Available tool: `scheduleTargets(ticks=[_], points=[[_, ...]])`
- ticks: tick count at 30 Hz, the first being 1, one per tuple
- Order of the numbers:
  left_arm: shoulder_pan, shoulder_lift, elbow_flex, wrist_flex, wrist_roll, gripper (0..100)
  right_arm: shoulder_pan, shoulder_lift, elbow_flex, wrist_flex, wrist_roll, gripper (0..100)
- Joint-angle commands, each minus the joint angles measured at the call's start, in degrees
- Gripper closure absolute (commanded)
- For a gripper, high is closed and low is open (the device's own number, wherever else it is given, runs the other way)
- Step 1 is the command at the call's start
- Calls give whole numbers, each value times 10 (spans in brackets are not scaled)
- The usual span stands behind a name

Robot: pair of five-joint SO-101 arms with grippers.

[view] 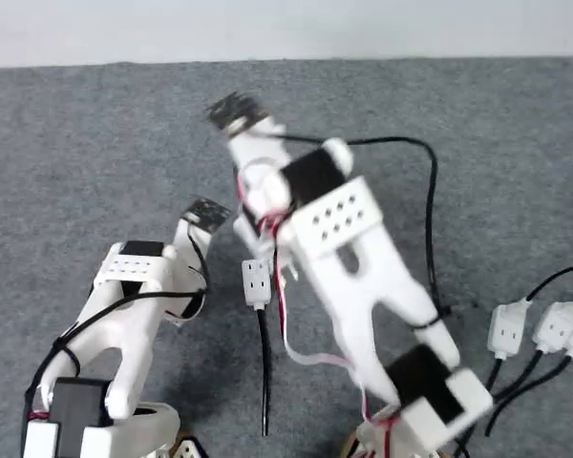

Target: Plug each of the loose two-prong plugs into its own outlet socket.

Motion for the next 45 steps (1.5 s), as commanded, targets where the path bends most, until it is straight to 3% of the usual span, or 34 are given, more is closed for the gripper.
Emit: scheduleTargets(ticks=[1,10,21,24,34,45], points=[[11,-4,-16,22,-77,987,-35,-73,69,-37,-6,991],[47,-127,80,4,-134,987,-39,-109,243,-154,-3,991],[79,-360,222,-21,-133,987,-38,-110,264,-180,-9,991],[58,-383,236,-43,-84,987,-38,-110,301,-233,-27,991],[28,-403,238,-45,-83,985,-5,-110,484,-534,-18,991],[29,-403,238,-44,-83,985,-4,-109,518,-546,39,991]])
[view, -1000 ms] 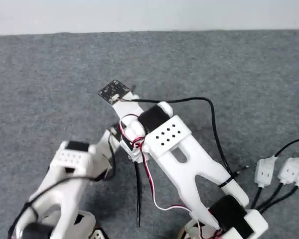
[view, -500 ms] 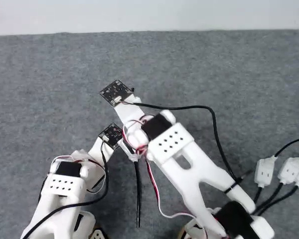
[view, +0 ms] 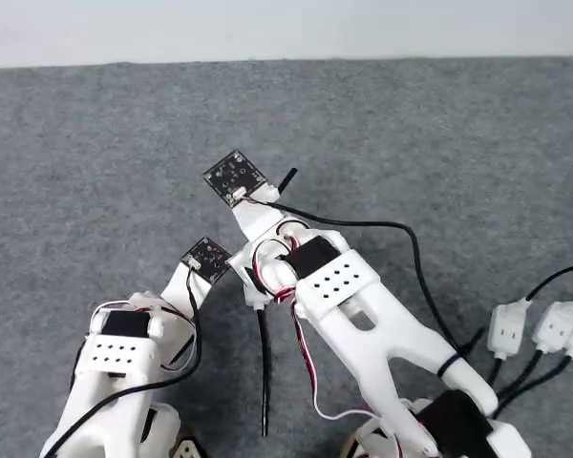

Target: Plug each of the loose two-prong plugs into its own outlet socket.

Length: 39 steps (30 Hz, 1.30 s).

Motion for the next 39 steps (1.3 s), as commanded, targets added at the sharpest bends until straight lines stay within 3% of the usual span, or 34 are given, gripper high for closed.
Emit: scheduleTargets(ticks=[1,20,23,31,39], points=[[11,-28,-18,-17,1,985,2,10,24,-15,25,991],[9,-28,-19,-21,4,985,0,3,117,-46,46,991],[6,-24,-18,-57,65,985,0,2,118,-45,46,991],[-81,-24,-40,-97,158,984,0,-44,123,-33,40,991],[-107,-24,-49,-109,176,984,0,-13,120,-35,40,991]])
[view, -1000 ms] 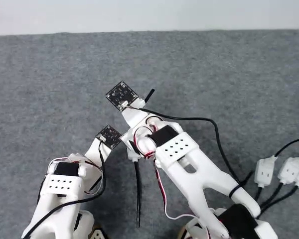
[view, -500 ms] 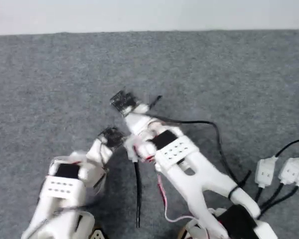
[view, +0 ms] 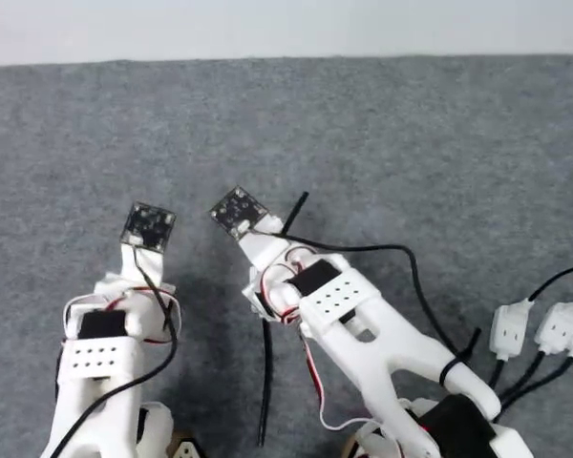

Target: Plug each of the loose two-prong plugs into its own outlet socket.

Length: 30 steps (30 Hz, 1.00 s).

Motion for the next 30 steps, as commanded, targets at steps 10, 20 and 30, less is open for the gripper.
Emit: scheduleTargets(ticks=[10,20,30], points=[[-52,-10,-23,-86,118,984,-23,106,-55,27,4,990],[-124,-13,-29,-137,229,984,-22,112,-63,53,-25,991],[-135,-12,-35,-137,233,984,-22,137,-84,81,-29,984]])
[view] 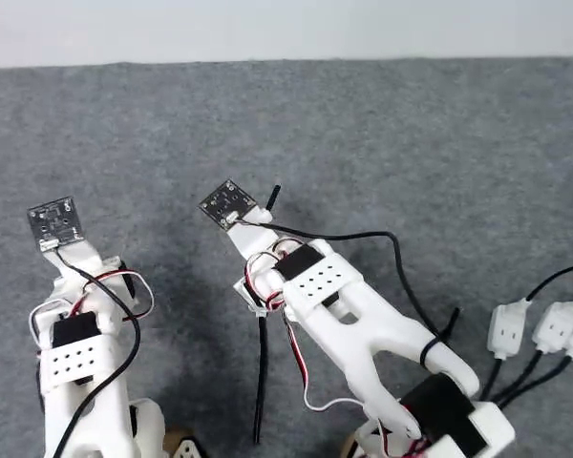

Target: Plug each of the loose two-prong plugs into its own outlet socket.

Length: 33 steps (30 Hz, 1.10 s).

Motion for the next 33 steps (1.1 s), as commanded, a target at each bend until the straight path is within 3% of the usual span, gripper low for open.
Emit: scheduleTargets(ticks=[1,4,9,13,19,24,29,33], points=[[-4,-12,-35,-16,6,984,-12,47,0,19,-8,972],[-4,-12,-35,-17,6,984,-15,46,-15,19,-32,875],[-8,-13,-36,-18,8,984,-33,51,-91,60,-194,700],[-40,-12,-50,-18,11,984,-36,52,-119,77,-293,690],[-54,-10,-57,-18,40,969,-66,99,-113,22,-312,690],[-54,-9,-56,-16,40,943,-54,166,-154,23,-309,716],[-49,-9,-50,-16,39,944,1,215,-225,89,-310,998],[-21,-13,-38,-16,38,945,68,190,-232,149,-309,989]])
